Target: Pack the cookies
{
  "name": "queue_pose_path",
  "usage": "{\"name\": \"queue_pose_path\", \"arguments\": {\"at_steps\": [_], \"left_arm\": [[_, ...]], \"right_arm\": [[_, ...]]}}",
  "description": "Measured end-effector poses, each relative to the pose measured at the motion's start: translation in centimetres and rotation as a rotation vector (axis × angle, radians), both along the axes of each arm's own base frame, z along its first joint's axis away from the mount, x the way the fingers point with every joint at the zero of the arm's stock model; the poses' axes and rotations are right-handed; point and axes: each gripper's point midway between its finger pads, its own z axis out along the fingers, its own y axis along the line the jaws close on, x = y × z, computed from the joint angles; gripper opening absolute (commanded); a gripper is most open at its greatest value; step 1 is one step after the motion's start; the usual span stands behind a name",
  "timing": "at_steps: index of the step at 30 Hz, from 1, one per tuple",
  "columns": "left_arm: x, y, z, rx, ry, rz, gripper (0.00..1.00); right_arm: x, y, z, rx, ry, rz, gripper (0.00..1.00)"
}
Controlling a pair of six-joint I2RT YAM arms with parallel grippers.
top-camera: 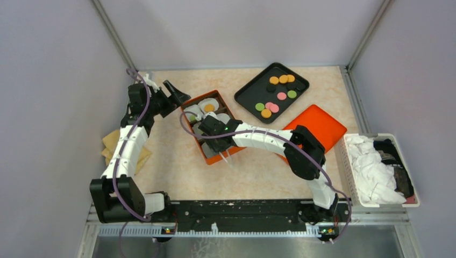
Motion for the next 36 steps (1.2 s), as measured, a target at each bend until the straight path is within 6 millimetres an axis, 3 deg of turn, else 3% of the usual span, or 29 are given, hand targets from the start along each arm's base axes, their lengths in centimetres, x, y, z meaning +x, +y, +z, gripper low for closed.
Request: {"name": "queue_pose_path", "arguments": {"at_steps": [3, 7, 16, 20, 28, 32, 36], "left_arm": [[-0.1, 0.0, -0.4, -0.001, 0.007, 0.000, 0.92], [-0.1, 0.0, -0.5, -0.001, 0.011, -0.001, 0.92], [-0.2, -0.1, -0.5, -0.003, 0.011, -0.003, 0.92], [-0.2, -0.1, -0.5, -0.003, 0.011, -0.003, 0.92], [-0.2, -0.1, -0.5, -0.003, 0.012, -0.003, 0.92], [-0.2, -0.1, -0.5, -0.004, 0.012, -0.003, 0.92], [-0.2, -0.2, -0.5, -0.009, 0.013, -0.009, 0.92]], "right_arm": [[0.1, -0.1, -0.2, -0.003, 0.003, -0.003, 0.51], [0.3, -0.2, -0.7, -0.014, 0.006, -0.009, 0.38], [0.7, -1.2, 0.5, -0.038, -0.030, -0.028, 0.37], [1.1, -1.6, 2.9, -0.025, -0.069, -0.036, 0.38], [2.3, -3.0, 9.9, 0.056, -0.202, -0.095, 0.38], [3.6, -5.0, 11.9, 0.079, -0.245, -0.154, 0.38], [6.2, -10.6, 10.7, 0.049, -0.236, -0.287, 0.39]]}}
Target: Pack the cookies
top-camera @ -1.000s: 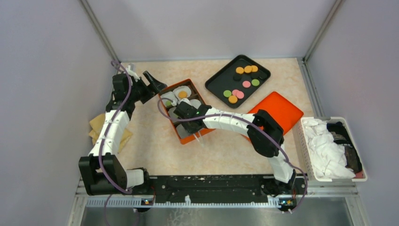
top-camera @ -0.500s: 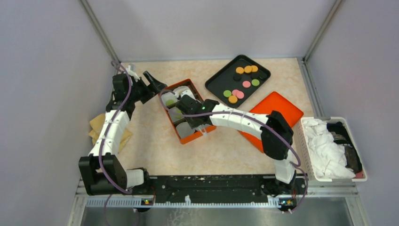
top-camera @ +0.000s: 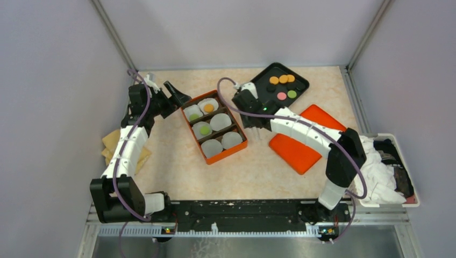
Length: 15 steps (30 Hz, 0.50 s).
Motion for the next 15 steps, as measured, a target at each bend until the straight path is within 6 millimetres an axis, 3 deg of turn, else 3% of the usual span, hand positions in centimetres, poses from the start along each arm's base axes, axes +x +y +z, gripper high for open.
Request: {"name": "queue_pose_path", "arguments": {"at_steps": [4, 6, 12, 15], "left_arm": [[-0.1, -0.2, 0.1, -0.006, -0.001, -0.010, 0.92], [-0.1, -0.2, 0.1, -0.007, 0.000, -0.012, 0.92], [-0.1, -0.2, 0.1, -0.008, -0.001, -0.012, 0.92], [-0.1, -0.2, 0.1, -0.007, -0.001, -0.012, 0.92]], "right_arm": [[2.2, -5.8, -2.8, -0.047, 0.049, -0.139, 0.43], [2.6, -7.6, -3.8, -0.068, 0.070, -0.178, 0.43], [4.2, -8.5, -3.9, -0.042, 0.059, -0.216, 0.44], [5.8, -9.3, -5.2, -0.040, 0.074, -0.254, 0.44]]}}
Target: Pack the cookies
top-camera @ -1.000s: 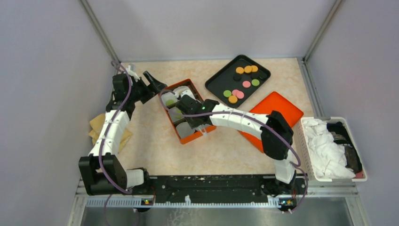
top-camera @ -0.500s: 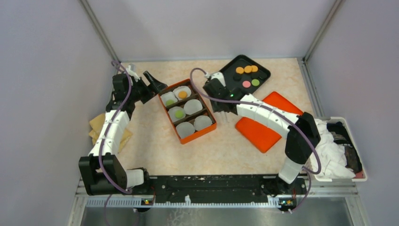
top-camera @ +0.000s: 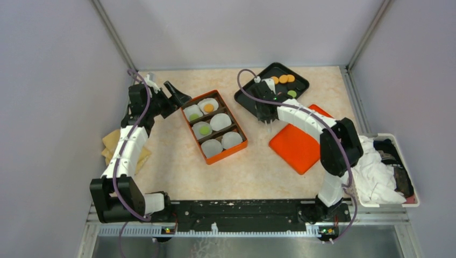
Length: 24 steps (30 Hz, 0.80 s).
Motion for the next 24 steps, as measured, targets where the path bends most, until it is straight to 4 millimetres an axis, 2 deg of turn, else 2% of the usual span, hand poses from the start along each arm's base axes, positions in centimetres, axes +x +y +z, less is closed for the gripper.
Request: {"name": "queue_pose_path", "arguments": {"at_steps": [7, 11, 16, 24], "left_arm": [[0.0, 0.0, 0.0, 0.000, -0.001, 0.000, 0.92], [0.0, 0.0, 0.0, 0.001, -0.003, -0.001, 0.92], [0.1, 0.0, 0.1, 0.001, -0.005, 0.000, 0.92], [0.1, 0.0, 0.1, 0.001, -0.006, 0.000, 0.92]], "right_arm": [[3.0, -2.5, -3.3, -0.015, 0.063, -0.082, 0.48], [3.9, -2.8, -3.4, 0.003, 0.068, -0.095, 0.49], [5.7, -2.1, -3.0, 0.044, 0.055, -0.095, 0.53], [7.1, -3.5, -3.9, 0.073, 0.075, -0.137, 0.54]]}}
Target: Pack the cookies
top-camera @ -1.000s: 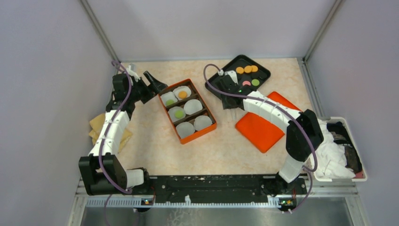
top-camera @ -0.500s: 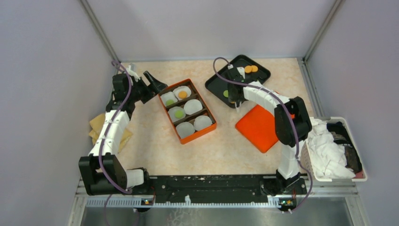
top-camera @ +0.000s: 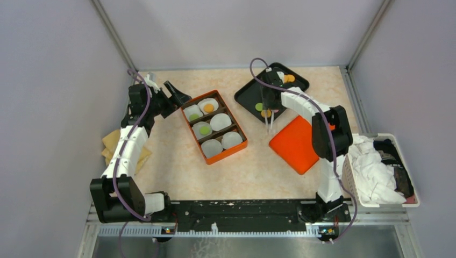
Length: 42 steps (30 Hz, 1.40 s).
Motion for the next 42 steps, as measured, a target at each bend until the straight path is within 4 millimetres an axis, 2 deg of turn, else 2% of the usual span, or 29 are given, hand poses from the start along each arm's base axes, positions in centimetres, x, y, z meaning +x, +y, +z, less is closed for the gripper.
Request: {"name": "queue_pose_path", "arguments": {"at_steps": [3, 9, 13, 16, 22, 27, 37, 42], "left_arm": [[0.0, 0.0, 0.0, 0.000, 0.000, 0.000, 0.92], [0.0, 0.0, 0.0, 0.000, 0.000, 0.000, 0.92], [0.0, 0.0, 0.0, 0.000, 0.000, 0.000, 0.92], [0.0, 0.0, 0.0, 0.000, 0.000, 0.000, 0.92], [0.0, 0.0, 0.0, 0.000, 0.000, 0.000, 0.92], [0.0, 0.0, 0.0, -0.001, 0.000, -0.001, 0.92], [-0.1, -0.2, 0.1, -0.006, -0.001, -0.012, 0.92], [-0.2, -0.3, 0.0, -0.010, 0.001, -0.019, 0.92]], "right_arm": [[0.4, -0.4, -0.4, 0.012, 0.012, -0.009, 0.54], [1.3, 0.4, -1.1, 0.047, 0.031, 0.008, 0.55], [1.2, 1.0, -1.2, 0.072, 0.036, 0.022, 0.62], [1.1, 1.3, -1.3, 0.090, 0.044, 0.029, 0.63], [0.6, 1.7, -1.5, 0.115, 0.062, 0.029, 0.63], [-1.0, 1.6, -2.0, 0.116, 0.085, 0.019, 0.63], [-2.3, 4.4, -0.1, 0.144, 0.053, 0.063, 0.63], [-2.6, 4.6, -0.2, 0.147, 0.063, 0.058, 0.63]]}}
